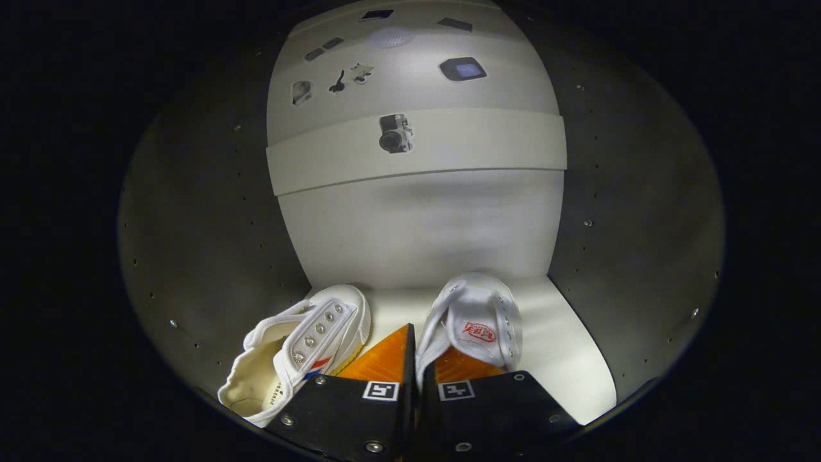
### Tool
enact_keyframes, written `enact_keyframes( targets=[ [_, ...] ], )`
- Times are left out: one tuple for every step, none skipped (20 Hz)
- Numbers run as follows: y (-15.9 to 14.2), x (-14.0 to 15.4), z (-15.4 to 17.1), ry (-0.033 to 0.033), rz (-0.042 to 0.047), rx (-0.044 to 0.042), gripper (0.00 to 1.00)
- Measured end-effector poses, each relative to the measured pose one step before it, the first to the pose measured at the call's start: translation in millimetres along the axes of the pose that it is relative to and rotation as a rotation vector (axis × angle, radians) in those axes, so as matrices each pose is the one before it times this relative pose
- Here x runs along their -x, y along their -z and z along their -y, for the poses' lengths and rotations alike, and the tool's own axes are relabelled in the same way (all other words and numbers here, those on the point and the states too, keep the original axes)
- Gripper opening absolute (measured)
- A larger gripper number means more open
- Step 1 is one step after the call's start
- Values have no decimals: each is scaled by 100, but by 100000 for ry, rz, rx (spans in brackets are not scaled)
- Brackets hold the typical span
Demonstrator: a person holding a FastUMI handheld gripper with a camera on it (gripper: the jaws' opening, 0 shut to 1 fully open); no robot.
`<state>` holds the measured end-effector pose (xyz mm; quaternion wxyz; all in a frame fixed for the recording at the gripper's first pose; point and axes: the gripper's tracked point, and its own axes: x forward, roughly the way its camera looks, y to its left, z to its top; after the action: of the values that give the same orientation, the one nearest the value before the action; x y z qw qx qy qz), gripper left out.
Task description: Open the shoe cabinet door, grab the shoes and put them into the shoe cabinet, then close the shoe cabinet door.
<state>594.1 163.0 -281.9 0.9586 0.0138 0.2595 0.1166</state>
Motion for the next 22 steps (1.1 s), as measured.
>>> enact_keyframes(
  targets=[
    [72, 16, -97, 116, -298, 473, 9],
    [-53, 228, -109, -81, -341, -125, 14],
    [72, 128, -302, -868, -564, -979, 17],
    [111, 272, -406, -1488, -1472, -714, 24],
    [-100, 399, -314, -733, -664, -703, 31],
    [-230, 375, -440, -772, -65, -768, 42],
    [-114, 344, -358, -323, 169, -194, 52],
    [136, 402, -136, 485, -319, 745, 62],
    [-20, 456, -123, 736, 426, 1071, 66],
    [-143, 585, -158, 688, 772, 1286, 73],
    [-235, 560, -117, 975, 1600, 964, 74],
    [-341, 624, -158, 317, 1560, 971, 79],
    [-98, 593, -229, -5, 752, 972, 80],
    [-48, 732, -290, -338, 455, 548, 82],
    [-84, 903, -251, -89, 893, 33, 83],
    [-31, 868, -242, 43, 516, -202, 86],
    [-59, 928, -215, 280, 815, -92, 87],
    [-52, 1018, -65, 1231, 945, 205, 88],
    [3, 1048, -52, 1255, 771, 293, 88],
    [30, 1113, -227, 724, 997, -323, 89],
    [301, 1328, -303, 353, 381, -787, 89],
    [381, 1310, -156, 793, -193, -835, 90]
  ],
)
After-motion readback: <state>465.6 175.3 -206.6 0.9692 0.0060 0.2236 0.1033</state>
